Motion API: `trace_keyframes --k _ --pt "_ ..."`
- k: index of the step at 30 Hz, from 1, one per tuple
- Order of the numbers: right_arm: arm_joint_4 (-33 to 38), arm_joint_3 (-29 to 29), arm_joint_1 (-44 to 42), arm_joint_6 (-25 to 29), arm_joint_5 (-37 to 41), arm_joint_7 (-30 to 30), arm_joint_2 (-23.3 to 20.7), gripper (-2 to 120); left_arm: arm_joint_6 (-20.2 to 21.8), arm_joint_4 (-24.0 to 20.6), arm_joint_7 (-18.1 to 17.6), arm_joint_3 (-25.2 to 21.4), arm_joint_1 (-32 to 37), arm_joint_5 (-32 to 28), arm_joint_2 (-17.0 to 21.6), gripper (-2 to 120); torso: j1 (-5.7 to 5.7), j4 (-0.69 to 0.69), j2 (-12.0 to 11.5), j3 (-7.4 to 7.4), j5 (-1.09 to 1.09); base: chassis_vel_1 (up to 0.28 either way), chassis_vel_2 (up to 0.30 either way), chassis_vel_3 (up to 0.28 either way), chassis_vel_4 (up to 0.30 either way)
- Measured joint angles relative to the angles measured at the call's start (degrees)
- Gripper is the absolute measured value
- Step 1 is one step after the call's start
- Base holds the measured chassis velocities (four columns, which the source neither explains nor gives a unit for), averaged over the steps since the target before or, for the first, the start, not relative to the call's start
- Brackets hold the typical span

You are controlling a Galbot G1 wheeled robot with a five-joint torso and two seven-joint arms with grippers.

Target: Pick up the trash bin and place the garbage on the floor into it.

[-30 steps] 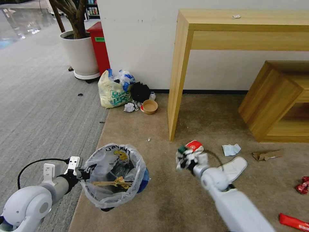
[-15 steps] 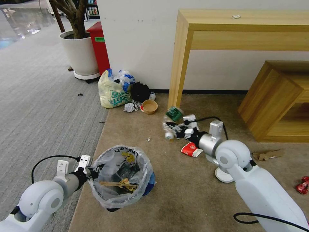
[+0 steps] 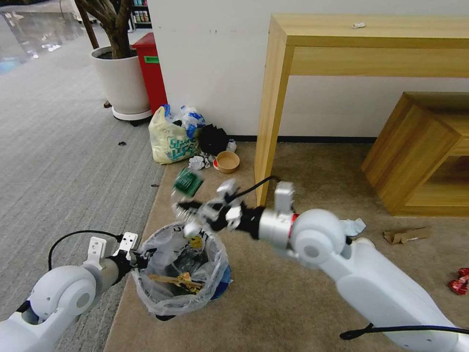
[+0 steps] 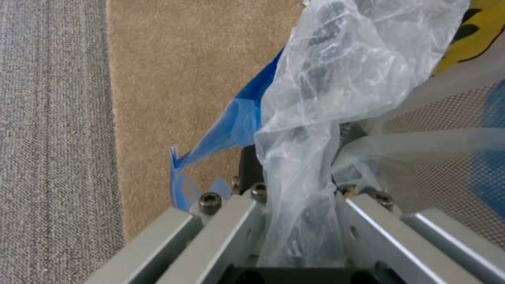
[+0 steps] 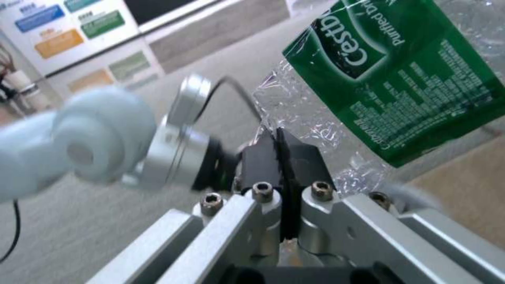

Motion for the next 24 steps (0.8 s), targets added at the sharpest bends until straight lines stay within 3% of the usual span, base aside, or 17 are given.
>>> trace_keyframes --k 13,17,19,24 --pt "-2.4 -6.1 -0.4 -5.0 -4.2 1.6 -0.6 1 0.0 0.1 0.2 -0.3 0.2 -0.4 1.2 0 0.0 0.0 0.0 0.0 0.0 0.0 0.0 0.0 0.0" --pt "-2.9 -6.5 -0.8 -5.1 -5.3 2.1 -0.6 13 0.0 0.1 0.1 -0.4 0.4 -0.3 1.0 0 0.0 0.0 0.0 0.0 0.0 0.0 0.0 0.0 0.0" --pt "-3.1 -6.4 -0.9 -5.0 -5.6 2.2 -0.4 25 0.0 0.1 0.1 -0.6 0.5 -0.3 0.9 0 0.0 0.0 0.0 0.0 0.0 0.0 0.0 0.0 0.0" --pt "-3.2 -6.1 -0.9 -4.7 -5.6 2.4 -0.2 39 0.0 0.0 0.1 -0.7 0.5 -0.3 0.7 0 0.0 0.0 0.0 0.0 0.0 0.0 0.0 0.0 0.0"
